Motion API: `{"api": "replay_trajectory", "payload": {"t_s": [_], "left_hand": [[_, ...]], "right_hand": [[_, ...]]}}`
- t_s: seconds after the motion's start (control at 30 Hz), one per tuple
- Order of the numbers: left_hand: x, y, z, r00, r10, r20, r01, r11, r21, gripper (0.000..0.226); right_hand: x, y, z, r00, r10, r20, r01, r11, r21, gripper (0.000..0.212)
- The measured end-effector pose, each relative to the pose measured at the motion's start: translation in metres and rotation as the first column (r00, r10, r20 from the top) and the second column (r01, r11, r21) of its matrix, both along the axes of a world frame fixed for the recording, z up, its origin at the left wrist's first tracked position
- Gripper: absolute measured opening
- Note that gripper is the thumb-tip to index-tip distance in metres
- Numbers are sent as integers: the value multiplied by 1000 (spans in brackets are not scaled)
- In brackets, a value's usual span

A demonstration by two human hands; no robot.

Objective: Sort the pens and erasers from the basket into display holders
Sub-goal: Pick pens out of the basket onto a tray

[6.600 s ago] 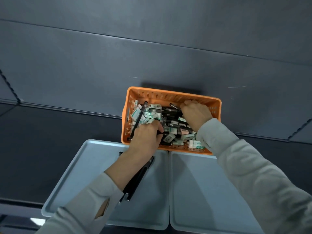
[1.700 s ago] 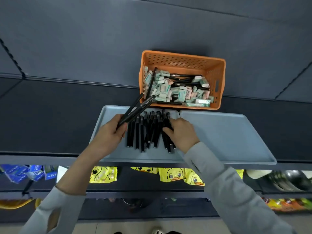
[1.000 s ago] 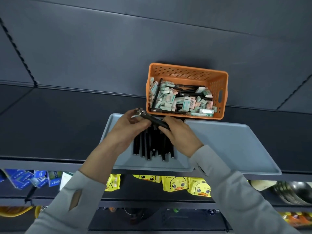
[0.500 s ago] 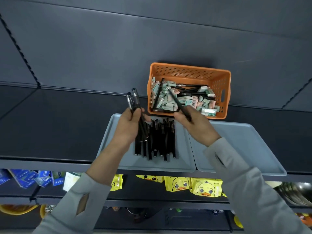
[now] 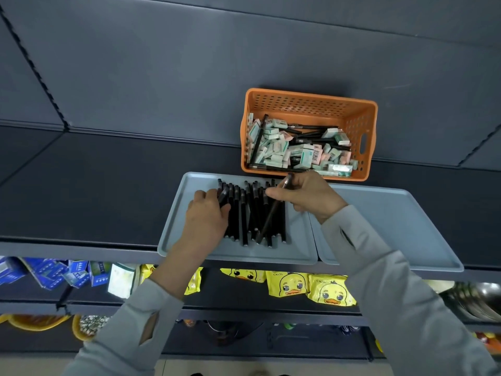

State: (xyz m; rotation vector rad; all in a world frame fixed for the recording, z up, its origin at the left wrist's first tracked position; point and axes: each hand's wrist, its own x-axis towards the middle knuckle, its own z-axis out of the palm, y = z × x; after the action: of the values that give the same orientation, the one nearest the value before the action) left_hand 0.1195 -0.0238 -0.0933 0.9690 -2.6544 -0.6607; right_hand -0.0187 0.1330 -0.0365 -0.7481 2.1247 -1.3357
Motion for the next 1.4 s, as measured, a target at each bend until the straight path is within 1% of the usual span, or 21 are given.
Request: {"api": "replay_trajectory", "payload": {"t_s": [0.07, 0.1, 0.17, 0.23, 0.27, 0.3, 0.33, 0.4, 0.47, 0.57, 0.63, 0.7, 0.73, 0.8, 0.87, 0.93, 1.07, 1.17, 1.23, 1.3, 1.4], "left_hand": [[2, 1, -3, 1000, -19, -21, 18, 1000, -21, 39], [3, 1, -4, 999, -31, -41, 30, 999, -28, 38], [7, 1, -7, 998, -51, -42, 48, 996, -74, 42], [13, 1, -8, 998, -67, 4, 67, 982, -179, 48], [16, 2, -8, 998, -66, 12, 67, 977, -202, 49], [18, 3, -8, 998, -61, 10, 62, 979, -196, 48], [20, 4, -7, 998, -61, -3, 60, 982, -179, 46], [19, 2, -8, 997, -62, -44, 56, 989, -140, 45], [16, 0, -10, 995, -64, -80, 53, 990, -132, 50], [9, -2, -21, 988, -109, -112, 88, 980, -180, 51], [7, 0, -27, 978, -136, -156, 113, 982, -150, 50], [6, 1, -30, 969, -183, -166, 165, 979, -118, 53], [5, 1, -30, 967, -207, -149, 193, 976, -104, 55], [5, -1, -30, 965, -233, -123, 223, 971, -89, 58], [2, -1, -24, 959, -250, -134, 238, 966, -101, 57], [-6, -2, -10, 939, -273, -208, 243, 957, -159, 53], [-52, 6, 26, 864, -393, -315, 296, 902, -315, 46], [-98, 19, 46, 860, -445, -248, 331, 859, -391, 47], [-125, 25, 51, 891, -417, -181, 319, 857, -404, 52], [-146, 27, 54, 936, -334, -109, 267, 878, -398, 58], [-164, 28, 53, 974, -226, 10, 209, 884, -419, 59]], "right_hand": [[2, -8, -7, 992, -15, -128, 30, 993, 111, 42], [4, -12, -12, 976, -2, -218, 40, 985, 168, 44], [9, -17, -21, 911, -14, -412, 121, 964, 236, 38], [17, -13, -29, 813, -85, -576, 230, 956, 182, 36], [22, -8, -34, 753, -94, -651, 236, 962, 135, 36], [26, -3, -40, 703, -64, -708, 217, 968, 127, 38], [30, 1, -48, 675, 3, -738, 186, 967, 174, 46], [37, 7, -61, 696, 176, -696, 110, 932, 346, 66], [43, 6, -69, 747, 262, -611, 56, 891, 451, 66], [48, -6, -72, 759, 239, -606, 66, 898, 436, 62], [49, -13, -71, 741, 235, -629, 81, 898, 432, 62], [49, -15, -68, 688, 209, -695, 115, 915, 388, 66], [46, -14, -66, 651, 164, -741, 137, 935, 327, 64], [35, -7, -58, 572, 34, -820, 169, 973, 158, 45], [14, 4, -42, 527, -50, -848, 184, 981, 57, 23], [-14, 15, -21, 497, -67, -865, 221, 974, 51, 21], [-86, 21, 14, 493, 11, -870, 345, 915, 207, 41], [-124, 11, 30, 478, 183, -859, 300, 885, 356, 50], [-141, 2, 34, 437, 315, -842, 239, 862, 447, 58], [-156, -8, 34, 411, 422, -808, 207, 820, 534, 64], [-175, -20, 33, 374, 502, -780, 220, 769, 600, 60]]}}
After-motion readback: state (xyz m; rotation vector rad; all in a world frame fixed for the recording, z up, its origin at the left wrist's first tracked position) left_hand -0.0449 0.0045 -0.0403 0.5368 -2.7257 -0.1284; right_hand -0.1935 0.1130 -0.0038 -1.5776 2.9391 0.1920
